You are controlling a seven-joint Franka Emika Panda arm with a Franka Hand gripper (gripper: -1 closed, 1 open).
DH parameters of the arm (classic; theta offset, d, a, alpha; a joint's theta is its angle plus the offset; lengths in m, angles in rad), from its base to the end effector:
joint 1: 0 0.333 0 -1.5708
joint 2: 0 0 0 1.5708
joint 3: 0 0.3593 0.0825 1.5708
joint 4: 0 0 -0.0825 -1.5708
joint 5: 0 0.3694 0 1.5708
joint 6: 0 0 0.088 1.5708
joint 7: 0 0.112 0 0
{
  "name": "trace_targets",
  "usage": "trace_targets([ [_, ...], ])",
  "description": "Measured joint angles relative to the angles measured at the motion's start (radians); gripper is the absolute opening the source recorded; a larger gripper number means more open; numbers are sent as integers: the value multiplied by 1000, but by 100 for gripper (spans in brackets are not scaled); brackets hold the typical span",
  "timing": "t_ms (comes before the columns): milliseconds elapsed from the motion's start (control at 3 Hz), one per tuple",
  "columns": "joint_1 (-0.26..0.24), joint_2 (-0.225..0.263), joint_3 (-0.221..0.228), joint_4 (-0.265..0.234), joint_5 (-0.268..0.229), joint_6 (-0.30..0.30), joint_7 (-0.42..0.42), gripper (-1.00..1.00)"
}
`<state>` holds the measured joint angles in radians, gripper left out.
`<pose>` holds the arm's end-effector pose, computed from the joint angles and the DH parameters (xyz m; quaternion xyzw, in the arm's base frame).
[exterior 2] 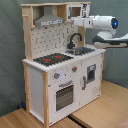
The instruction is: Play with the kitchen
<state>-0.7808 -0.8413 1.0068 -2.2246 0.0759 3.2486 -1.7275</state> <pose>0.3663 0.3062 0.7083 0.2718 0.6533 0.2840 0.6471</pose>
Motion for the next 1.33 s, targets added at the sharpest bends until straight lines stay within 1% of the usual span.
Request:
trace_targets([
  [333,-48,65,34,52,0,7,-24,100],
  [667,-106,122,84,109,-1,7,-53,100],
  [1000,-184,146,132,144,-1,6,-76,100],
  [1333,-226,145,148,203,-1,-58,-99,100],
])
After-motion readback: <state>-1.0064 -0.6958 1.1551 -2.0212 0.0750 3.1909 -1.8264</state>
